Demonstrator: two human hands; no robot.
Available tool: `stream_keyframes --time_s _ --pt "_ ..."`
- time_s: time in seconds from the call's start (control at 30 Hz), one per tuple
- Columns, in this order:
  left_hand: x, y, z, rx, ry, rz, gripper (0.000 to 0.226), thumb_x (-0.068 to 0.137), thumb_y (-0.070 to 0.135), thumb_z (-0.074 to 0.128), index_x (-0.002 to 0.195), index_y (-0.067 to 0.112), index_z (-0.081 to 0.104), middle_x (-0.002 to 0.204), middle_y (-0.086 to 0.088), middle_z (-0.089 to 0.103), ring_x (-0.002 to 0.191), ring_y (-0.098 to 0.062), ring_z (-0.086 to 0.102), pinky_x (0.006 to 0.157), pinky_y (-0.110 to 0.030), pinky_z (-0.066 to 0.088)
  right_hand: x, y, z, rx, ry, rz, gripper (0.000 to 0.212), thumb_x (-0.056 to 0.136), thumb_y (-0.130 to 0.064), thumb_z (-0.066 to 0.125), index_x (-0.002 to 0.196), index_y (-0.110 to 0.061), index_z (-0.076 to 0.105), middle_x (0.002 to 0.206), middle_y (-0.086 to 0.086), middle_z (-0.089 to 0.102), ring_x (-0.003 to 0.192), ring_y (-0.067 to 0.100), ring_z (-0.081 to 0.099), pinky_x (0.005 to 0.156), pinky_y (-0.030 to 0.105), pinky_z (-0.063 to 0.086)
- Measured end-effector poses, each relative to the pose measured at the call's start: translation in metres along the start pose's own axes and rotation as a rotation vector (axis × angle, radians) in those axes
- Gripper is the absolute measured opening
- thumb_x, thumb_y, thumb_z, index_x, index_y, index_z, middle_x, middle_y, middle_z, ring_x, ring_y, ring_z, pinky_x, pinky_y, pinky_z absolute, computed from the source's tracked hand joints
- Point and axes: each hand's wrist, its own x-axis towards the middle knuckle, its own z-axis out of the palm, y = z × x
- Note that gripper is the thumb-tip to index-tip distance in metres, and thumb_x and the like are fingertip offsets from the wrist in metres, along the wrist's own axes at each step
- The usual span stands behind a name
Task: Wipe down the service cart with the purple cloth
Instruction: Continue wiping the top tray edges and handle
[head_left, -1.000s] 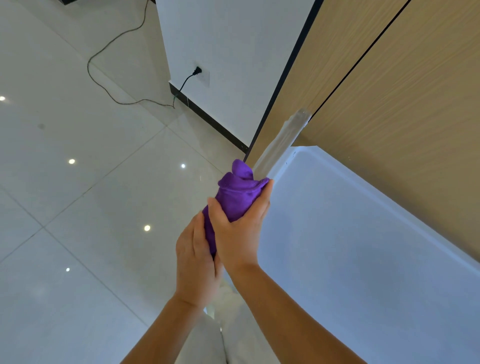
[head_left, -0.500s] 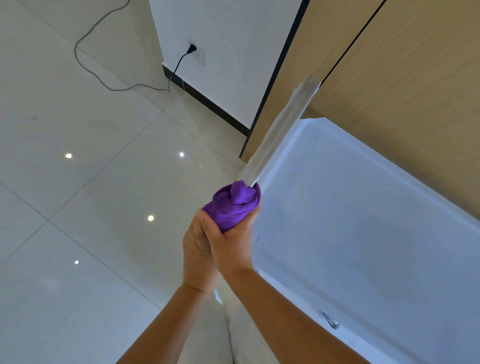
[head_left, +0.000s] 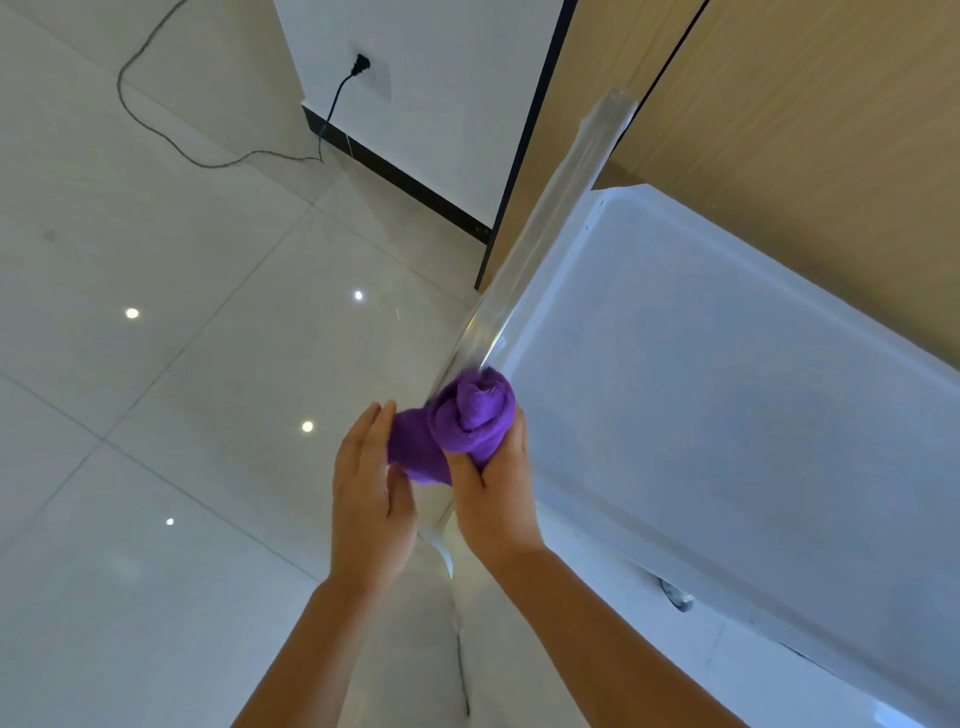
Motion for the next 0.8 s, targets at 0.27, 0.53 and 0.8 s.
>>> stream_keyframes --time_s 0.27,0.53,0.8 --pt "0.054 0.086 -0.022 -0.285 0.010 -0.019 0.036 0.092 0.019 0.040 0.127 0.027 0.045 0.120 0.030 0.043 0.114 0.021 0.039 0.094 -0.002 0.031 0.040 -0.054 -0.055 0.354 0.348 0.036 0.062 0.070 -0.033 0.059 0.127 -0.022 0.041 0.111 -0.008 0.058 0.090 -0.006 0.058 0.077 0.012 0.048" --pt "0.105 0.134 0.015 -0.240 -0.064 0.083 0.040 0.098 0.017 0.037 0.136 0.009 0.045 0.129 0.005 0.053 0.115 0.001 0.045 0.092 0.001 0.029 0.125 -0.085 -0.054 0.425 0.351 0.367 0.038 0.095 -0.043 0.039 0.109 -0.014 0.058 0.107 0.010 0.064 0.098 0.026 0.062 0.088 0.039 0.051" --pt "0.109 0.123 0.019 -0.305 -0.070 0.080 0.046 0.092 0.022 0.036 0.135 0.012 0.047 0.125 0.008 0.057 0.111 -0.008 0.057 0.092 -0.020 0.044 0.103 -0.090 -0.033 0.262 0.416 0.146 0.018 0.096 -0.031 0.046 0.083 -0.020 0.050 0.073 -0.003 0.056 0.064 0.010 0.053 0.063 0.024 0.048"
